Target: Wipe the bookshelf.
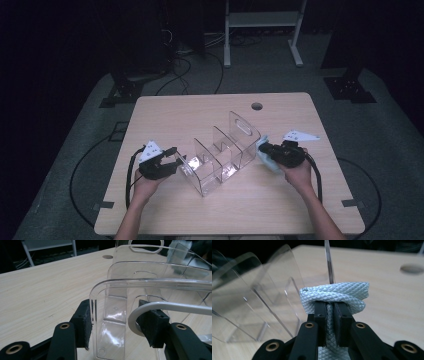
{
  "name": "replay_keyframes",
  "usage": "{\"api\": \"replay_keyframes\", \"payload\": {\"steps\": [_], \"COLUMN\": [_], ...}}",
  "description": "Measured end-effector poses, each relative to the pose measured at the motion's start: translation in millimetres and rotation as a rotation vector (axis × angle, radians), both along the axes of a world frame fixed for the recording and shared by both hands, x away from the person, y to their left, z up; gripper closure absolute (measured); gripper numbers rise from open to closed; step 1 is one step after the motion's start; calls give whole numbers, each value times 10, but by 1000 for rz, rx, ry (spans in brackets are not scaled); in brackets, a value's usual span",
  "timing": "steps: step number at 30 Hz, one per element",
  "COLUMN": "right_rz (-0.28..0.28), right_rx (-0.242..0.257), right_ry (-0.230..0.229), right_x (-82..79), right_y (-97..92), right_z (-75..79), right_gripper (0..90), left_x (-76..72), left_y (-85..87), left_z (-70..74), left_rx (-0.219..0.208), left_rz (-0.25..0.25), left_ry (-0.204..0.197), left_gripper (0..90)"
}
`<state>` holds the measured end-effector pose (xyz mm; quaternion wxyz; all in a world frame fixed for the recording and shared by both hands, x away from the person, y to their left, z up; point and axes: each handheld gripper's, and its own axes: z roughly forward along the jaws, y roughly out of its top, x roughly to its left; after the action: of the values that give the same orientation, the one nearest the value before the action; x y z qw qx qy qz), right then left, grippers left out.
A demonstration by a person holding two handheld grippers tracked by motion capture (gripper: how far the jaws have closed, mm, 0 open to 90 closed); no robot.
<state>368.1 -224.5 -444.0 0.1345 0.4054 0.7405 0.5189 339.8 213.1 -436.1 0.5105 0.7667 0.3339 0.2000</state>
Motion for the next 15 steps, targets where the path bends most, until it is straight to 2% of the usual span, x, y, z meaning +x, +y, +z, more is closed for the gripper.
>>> {"api": "replay_keyframes", "payload": {"steps": [1, 3, 6, 9, 10, 12, 14, 15], "right_rz": [-4, -13, -14, -17, -19, -33, -33, -30], "right_rx": [-7, -1, 5, 4, 3, -49, -71, -88], "right_ry": [24, 36, -2, 5, 17, 62, 113, 124], "right_x": [13, 20, -7, 2, 24, 76, 121, 145], "right_y": [8, 5, 1, 10, 9, 37, 69, 79], "right_z": [-77, -112, 11, -17, -73, -249, -428, -486], "right_gripper": [816, 816, 816, 816, 816, 816, 816, 816], "left_x": [-1, 1, -14, -34, -36, -42, -43, -43], "left_y": [-1, 1, -6, -5, -2, -2, 3, 5], "left_z": [0, 1, 1, -2, -2, -5, -5, -5], "left_rx": [-1, 1, 1, -2, -2, -3, -4, -4], "left_rz": [0, 0, -1, 0, -1, -3, -4, -4], "left_ry": [0, 0, -1, -2, -2, -3, -3, -3], "left_gripper": [467, 467, 467, 466, 466, 466, 466, 465]}}
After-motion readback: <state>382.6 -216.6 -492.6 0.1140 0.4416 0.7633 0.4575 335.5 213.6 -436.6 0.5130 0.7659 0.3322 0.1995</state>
